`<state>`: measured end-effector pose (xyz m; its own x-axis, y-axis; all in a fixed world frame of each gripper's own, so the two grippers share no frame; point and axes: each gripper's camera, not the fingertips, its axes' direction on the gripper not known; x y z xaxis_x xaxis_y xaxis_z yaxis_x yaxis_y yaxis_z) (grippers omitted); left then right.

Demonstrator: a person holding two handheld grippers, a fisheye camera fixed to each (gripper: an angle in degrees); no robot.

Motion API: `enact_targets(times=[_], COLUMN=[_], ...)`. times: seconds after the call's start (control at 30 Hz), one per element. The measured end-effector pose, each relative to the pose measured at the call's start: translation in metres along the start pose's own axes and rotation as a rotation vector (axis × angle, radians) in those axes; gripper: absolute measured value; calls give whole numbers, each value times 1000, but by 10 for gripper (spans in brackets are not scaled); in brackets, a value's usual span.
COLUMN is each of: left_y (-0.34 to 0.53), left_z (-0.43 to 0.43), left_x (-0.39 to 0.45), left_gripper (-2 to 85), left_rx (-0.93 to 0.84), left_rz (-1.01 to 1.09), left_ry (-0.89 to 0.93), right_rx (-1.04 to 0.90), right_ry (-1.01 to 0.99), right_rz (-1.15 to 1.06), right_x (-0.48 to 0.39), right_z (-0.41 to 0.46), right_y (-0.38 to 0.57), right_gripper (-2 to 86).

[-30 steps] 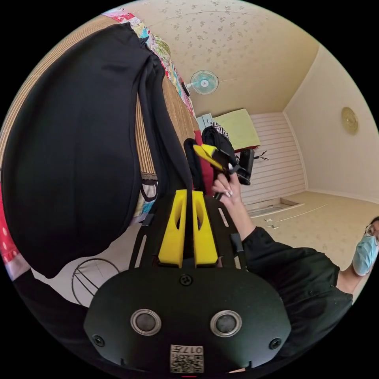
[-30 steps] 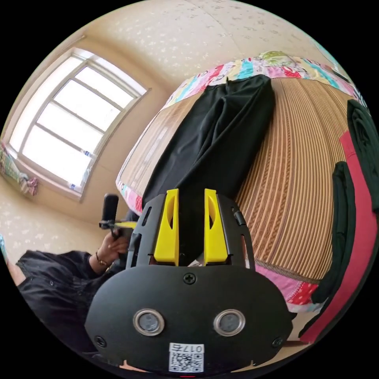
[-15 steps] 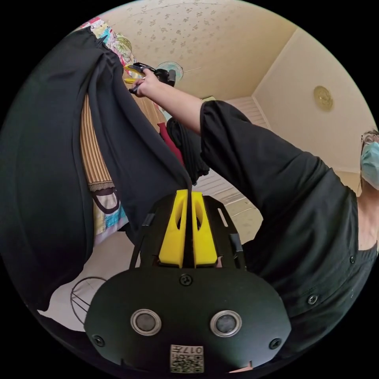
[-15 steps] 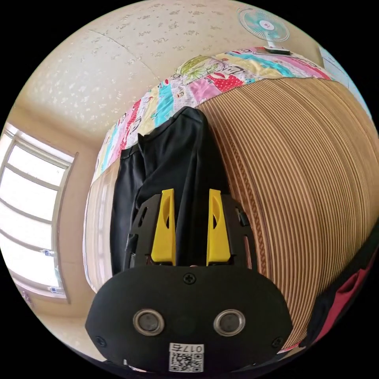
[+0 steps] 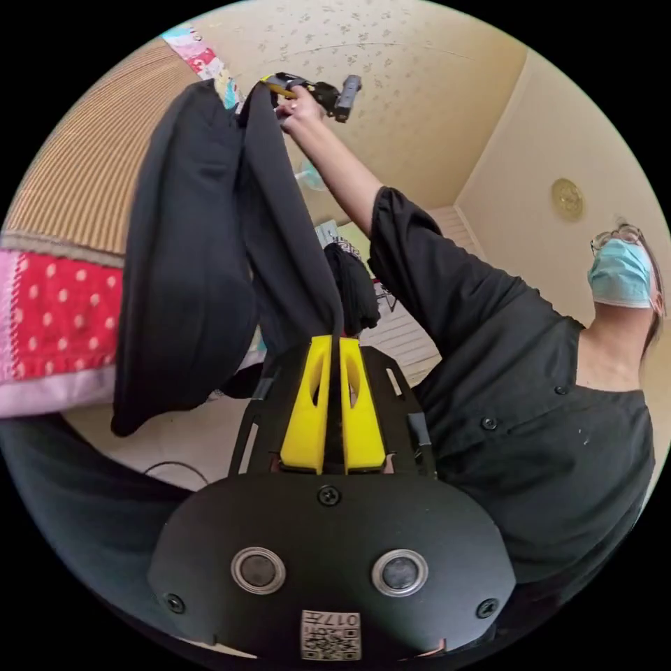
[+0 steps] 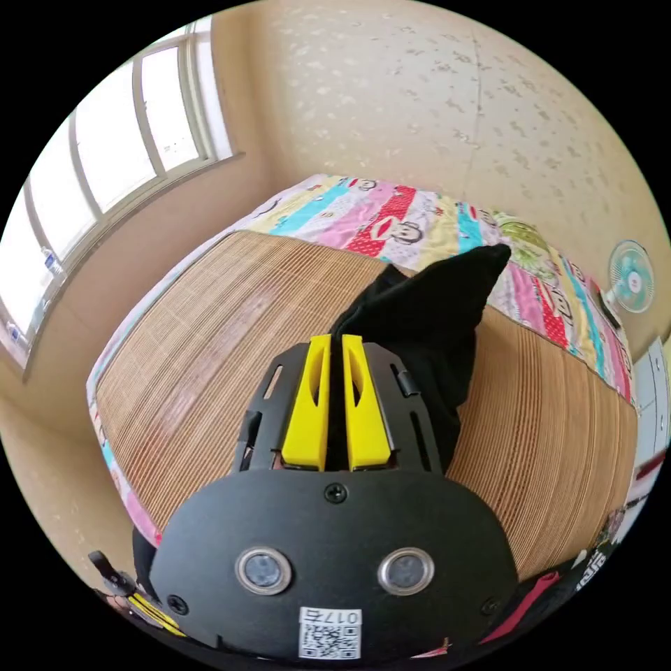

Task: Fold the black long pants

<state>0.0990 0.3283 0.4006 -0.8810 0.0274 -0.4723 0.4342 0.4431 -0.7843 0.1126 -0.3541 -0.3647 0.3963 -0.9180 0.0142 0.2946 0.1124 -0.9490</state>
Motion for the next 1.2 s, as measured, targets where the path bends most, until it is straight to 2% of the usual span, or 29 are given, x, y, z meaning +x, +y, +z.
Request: enact_targets(times=[0.1,0.17,0.3,0.43,0.57,0.7,0.93,1.2], left_y=[22,31,22,-22,-57,-68,-44,-15], left_z=[-38,-60,-84,-55,-16,4,36,57], left_x=[-14,-12,-6,8,-5,-21,9,25], left_gripper=[84,80,88,91,104,109,99,118], left_rx=[-8,51,158,114,56,119,234,183], left_rz=[-123,-119,-108,-28,-45,-115,-122,-149], left_ry=[-196,-208,-237,-340,-484,-406,-577,-549], right_rx=[5,-30,-90,-113,-160,-177,-180,-191], right_ry=[-135,-236,-223,-167,-240,-300,-339,-376], right_rz=[40,15,-7,67,196,254,203,196], right_x=[-11,-11,0,22,41,52,52,49], right_z=[-10,-21,-46,-88,-109,-126,-153,-180], right_y=[25,75,194,342,450,497,523,542], right_gripper=[32,47,62,75,77,76,60,61])
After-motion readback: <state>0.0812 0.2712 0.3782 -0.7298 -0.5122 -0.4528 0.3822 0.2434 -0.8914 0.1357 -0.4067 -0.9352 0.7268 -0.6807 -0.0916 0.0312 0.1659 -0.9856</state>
